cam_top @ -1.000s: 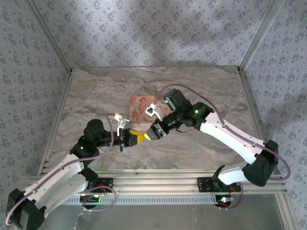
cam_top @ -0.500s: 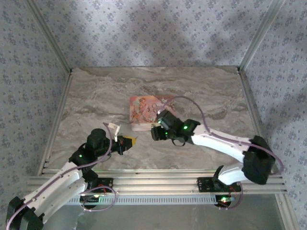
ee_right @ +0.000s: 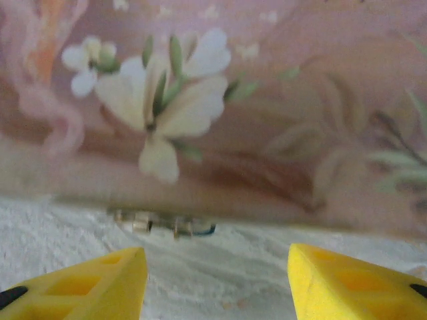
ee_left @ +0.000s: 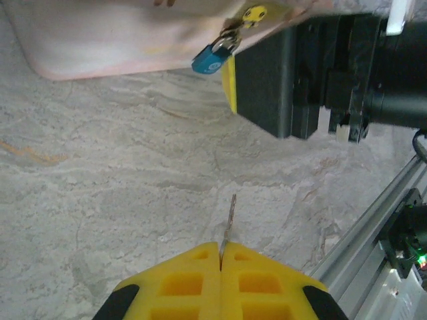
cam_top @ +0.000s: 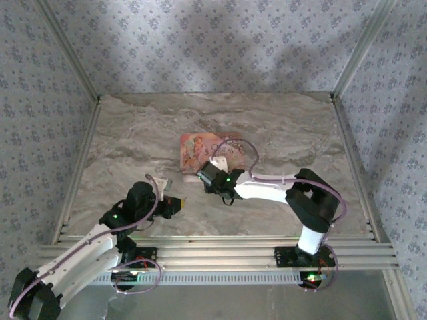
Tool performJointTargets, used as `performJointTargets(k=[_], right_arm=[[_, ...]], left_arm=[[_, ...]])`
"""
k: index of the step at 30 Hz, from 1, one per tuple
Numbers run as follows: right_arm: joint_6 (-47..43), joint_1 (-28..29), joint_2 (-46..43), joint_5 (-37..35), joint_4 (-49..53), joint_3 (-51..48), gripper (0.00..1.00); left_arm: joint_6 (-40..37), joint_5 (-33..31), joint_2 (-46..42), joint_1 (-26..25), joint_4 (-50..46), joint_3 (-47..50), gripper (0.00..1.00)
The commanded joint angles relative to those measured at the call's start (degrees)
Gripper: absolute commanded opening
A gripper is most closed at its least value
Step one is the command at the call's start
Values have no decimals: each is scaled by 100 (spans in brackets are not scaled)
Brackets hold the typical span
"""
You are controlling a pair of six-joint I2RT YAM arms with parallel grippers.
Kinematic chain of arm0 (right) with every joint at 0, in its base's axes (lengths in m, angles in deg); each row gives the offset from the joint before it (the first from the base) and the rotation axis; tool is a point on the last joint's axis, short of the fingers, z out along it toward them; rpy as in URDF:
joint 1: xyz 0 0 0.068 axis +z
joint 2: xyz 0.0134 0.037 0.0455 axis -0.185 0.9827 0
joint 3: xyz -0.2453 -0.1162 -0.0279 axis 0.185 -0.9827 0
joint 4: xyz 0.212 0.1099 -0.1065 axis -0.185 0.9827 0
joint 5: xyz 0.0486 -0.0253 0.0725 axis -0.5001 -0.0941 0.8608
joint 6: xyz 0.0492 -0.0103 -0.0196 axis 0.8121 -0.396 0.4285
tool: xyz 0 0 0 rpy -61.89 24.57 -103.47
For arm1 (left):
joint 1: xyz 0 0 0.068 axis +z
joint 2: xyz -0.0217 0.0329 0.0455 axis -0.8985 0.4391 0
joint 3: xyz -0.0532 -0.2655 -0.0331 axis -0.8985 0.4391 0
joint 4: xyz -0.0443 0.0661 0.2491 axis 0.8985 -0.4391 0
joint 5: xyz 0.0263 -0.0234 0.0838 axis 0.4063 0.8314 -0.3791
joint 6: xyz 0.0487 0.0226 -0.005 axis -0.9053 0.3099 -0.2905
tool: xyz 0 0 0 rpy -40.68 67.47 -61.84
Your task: Unlock a padlock with a key
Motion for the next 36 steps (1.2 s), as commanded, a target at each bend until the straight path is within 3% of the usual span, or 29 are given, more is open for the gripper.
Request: performJointTargets(k=[1,15,25,31,36], right_arm=[[257,-28,295,-308,-23,340,57],[636,-159,958,-469,300,910,50],[205,-239,838,-516,292,975,16],[-300,-404,478,202,284,904,0],[-349,-643,-18,1193,669,873,0]], left_arm=[[-22,-9,117,17,265,-75,0],[-162,68,449,11,653,72,0],[-252,142,366,14,886,176,0],[-568,288,195,16,924,203,0],[-741,490,620,7,1496,193,0]])
